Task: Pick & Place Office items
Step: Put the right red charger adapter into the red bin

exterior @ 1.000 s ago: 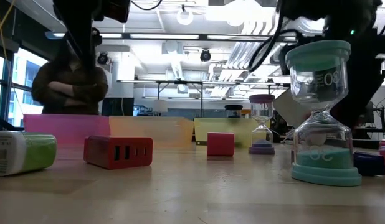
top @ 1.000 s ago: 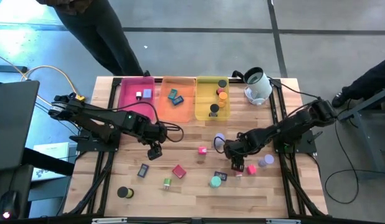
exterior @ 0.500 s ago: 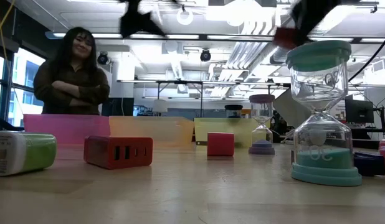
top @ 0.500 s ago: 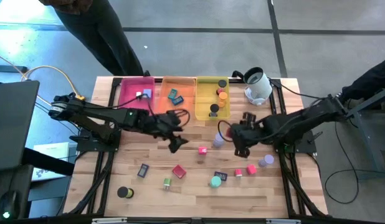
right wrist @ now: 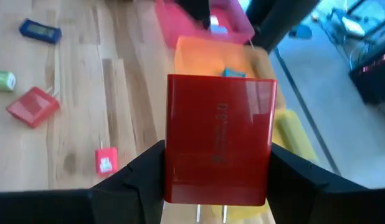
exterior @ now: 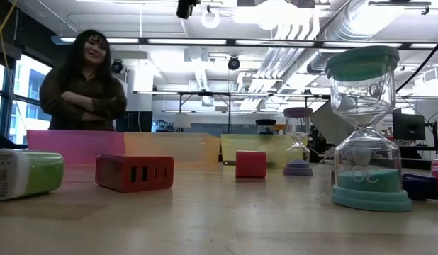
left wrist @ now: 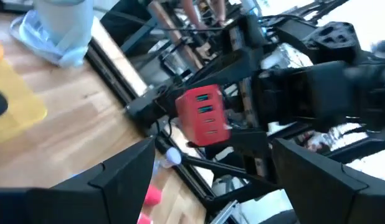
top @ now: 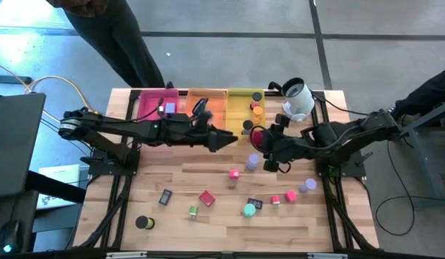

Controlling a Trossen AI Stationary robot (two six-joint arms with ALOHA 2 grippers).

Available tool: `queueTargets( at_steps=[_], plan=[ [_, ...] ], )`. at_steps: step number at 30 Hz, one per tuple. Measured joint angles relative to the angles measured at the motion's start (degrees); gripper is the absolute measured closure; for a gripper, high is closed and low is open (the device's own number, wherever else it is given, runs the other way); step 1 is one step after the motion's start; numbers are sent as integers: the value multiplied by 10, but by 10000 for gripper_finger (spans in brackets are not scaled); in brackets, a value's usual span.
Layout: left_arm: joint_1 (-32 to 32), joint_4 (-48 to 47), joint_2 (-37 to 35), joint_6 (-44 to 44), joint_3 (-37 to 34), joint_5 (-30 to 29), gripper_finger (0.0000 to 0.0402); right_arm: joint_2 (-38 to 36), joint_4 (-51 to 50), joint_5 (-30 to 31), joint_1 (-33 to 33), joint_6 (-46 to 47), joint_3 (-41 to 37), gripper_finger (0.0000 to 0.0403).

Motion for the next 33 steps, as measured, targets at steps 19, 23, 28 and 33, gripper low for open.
queueTargets(
  at_steps=[19,23,28,33],
  plan=[
    [38,116,84,-27,0,5,86,3,45,-42,-45,-68,0,200],
    [46,154,97,-27,-1,35,86,3,45,-52,-61,-81,0,200],
    [49,179,106,-27,-1,50,86,17,47,-64,-80,-89,0,200],
    [53,166,107,-27,-2,59,88,38,46,-81,-91,-104,0,200]
  ],
)
